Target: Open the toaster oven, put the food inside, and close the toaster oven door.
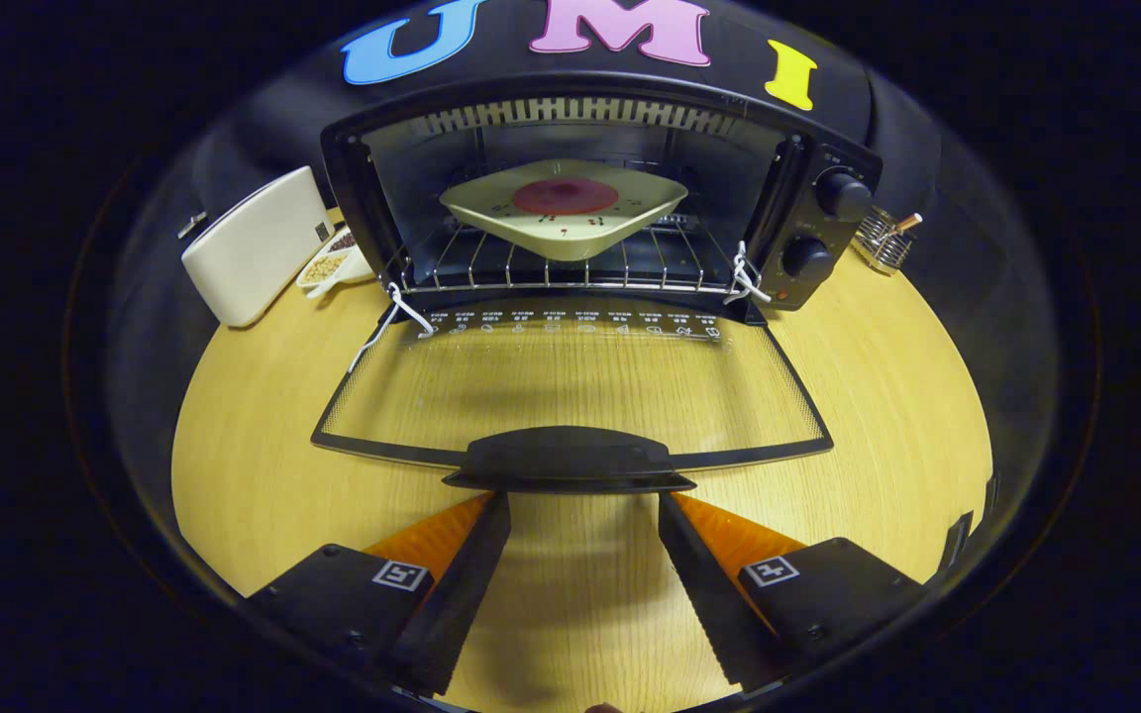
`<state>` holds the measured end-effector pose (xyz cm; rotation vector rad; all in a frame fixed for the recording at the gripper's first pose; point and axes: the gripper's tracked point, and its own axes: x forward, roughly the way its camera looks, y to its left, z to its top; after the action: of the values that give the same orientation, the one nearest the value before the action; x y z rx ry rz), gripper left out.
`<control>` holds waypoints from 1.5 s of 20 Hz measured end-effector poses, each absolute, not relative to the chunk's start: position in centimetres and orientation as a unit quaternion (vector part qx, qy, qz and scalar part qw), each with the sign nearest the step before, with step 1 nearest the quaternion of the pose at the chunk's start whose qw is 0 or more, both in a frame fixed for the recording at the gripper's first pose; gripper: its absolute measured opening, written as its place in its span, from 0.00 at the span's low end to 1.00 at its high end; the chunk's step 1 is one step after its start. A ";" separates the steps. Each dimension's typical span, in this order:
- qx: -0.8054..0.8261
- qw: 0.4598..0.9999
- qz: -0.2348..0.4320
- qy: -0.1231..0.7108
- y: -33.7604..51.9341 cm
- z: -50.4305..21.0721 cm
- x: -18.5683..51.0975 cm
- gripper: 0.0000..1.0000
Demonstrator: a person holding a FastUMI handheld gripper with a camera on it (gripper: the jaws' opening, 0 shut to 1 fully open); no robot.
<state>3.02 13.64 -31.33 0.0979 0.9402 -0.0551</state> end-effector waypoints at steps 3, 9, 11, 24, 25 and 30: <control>0.053 0.900 -0.014 0.433 13.6 -28.8 2.6 0.99; 0.060 0.933 -0.002 0.354 13.3 -20.8 4.2 0.99; 0.052 0.941 -0.003 0.335 12.7 -18.9 5.6 0.99; 0.011 0.996 0.003 0.089 5.4 -1.9 3.6 0.99; 0.009 0.997 -0.003 0.076 4.5 -0.7 2.9 0.99; 0.041 0.996 -0.053 0.052 -0.9 1.5 -0.7 0.97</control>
<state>-0.65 -0.85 1.53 0.0828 0.1049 -0.1060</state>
